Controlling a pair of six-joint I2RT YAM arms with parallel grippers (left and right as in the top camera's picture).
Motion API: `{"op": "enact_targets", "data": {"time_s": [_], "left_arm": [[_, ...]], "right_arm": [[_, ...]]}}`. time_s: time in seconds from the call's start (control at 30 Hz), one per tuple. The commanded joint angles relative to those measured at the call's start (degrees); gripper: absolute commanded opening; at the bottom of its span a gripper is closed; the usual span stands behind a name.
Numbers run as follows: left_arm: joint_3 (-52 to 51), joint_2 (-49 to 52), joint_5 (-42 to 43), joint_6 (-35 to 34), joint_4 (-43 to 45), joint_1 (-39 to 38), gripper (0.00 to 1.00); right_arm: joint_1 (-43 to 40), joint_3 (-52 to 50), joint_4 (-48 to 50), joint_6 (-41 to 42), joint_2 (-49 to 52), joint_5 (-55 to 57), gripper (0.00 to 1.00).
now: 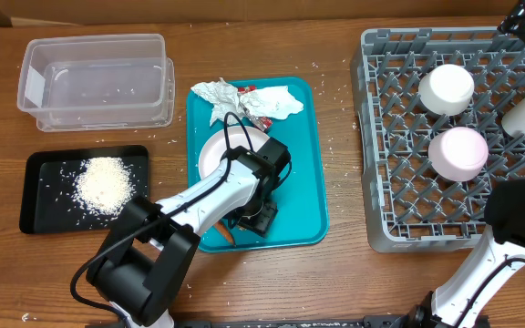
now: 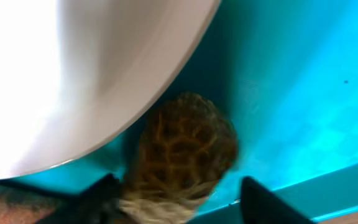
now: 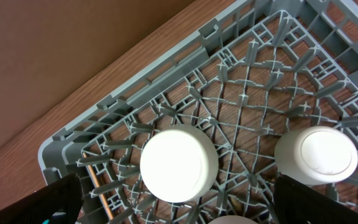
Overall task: Sort waste into correct bins and load items into the dishwasher
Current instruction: 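Carry the brown food piece to the black tray and release it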
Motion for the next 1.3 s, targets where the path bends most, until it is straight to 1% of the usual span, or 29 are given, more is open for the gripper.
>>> {"op": "enact_targets", "data": {"time_s": [0.0,0.07,0.1,0.27,0.3,0.37,0.4,0.47,0.53,0.63,0.7,0.77,0.8,0.93,0.97,1.0,1.07,1.2,1.27], "left_arm": [[-0.3,0.5,-1.6,0.5,0.1,0.0,0.58],[-0.3,0.5,-2.5,0.5,0.1,0.0,0.60],[-0.3,0.5,-2.8,0.5,0.1,0.0,0.63],[-0.3,0.5,-2.6,0.4,0.1,0.0,0.64],[-0.2,0.5,-2.4,0.1,-0.2,0.0,0.64],[0.1,0.5,-1.7,-0.9,-0.7,0.0,0.58],[0.3,0.5,-1.3,-1.0,-0.8,0.0,0.57],[0.6,0.5,-1.6,-1.0,-0.7,0.0,0.58],[0.6,0.5,-3.5,-0.9,0.0,0.0,0.66],[0.6,0.5,-4.4,2.2,1.1,0.0,0.65],[0.6,0.5,-4.4,2.7,1.5,0.0,0.60],[0.6,0.5,-4.3,2.6,1.4,0.0,0.52],[0.6,0.5,-3.8,2.6,1.2,0.0,0.47],[1.3,0.5,-1.2,2.6,-0.8,0.0,0.48],[2.6,0.5,0.0,2.6,-2.8,0.0,0.41],[3.7,0.5,0.7,2.6,-4.0,0.0,0.38],[5.9,0.5,1.6,2.6,-6.1,0.0,0.35],[10.5,0.4,1.8,2.7,-8.9,0.0,0.34],[12.1,0.4,1.8,2.7,-9.8,0.0,0.26]], "right_arm": [[0.0,1.0,0.3,0.1,-1.2,0.2,1.00],[0.0,1.0,0.3,0.1,-1.2,0.2,1.00],[0.0,1.0,0.3,0.1,-1.2,0.2,1.00],[0.0,1.0,0.3,0.1,-1.2,0.2,1.00],[0.0,1.0,0.3,0.1,-1.2,0.2,1.00],[0.0,1.0,0.3,0.1,-1.2,0.2,1.00],[0.0,1.0,0.3,0.1,-1.2,0.2,1.00],[0.0,1.0,0.3,0.1,-1.2,0.2,1.00],[0.0,1.0,0.3,0.1,-1.2,0.2,1.00],[0.0,1.0,0.3,0.1,-1.2,0.2,1.00],[0.0,1.0,0.3,0.1,-1.2,0.2,1.00],[0.0,1.0,0.3,0.1,-1.2,0.2,1.00],[0.0,1.0,0.3,0.1,-1.2,0.2,1.00],[0.0,1.0,0.3,0.1,-1.2,0.2,1.00],[0.0,1.0,0.3,0.1,-1.2,0.2,1.00],[0.0,1.0,0.3,0.1,-1.2,0.2,1.00],[0.0,1.0,0.3,0.1,-1.2,0.2,1.00],[0.0,1.0,0.3,0.1,-1.2,0.2,1.00],[0.0,1.0,0.3,0.1,-1.2,0.2,1.00]]}}
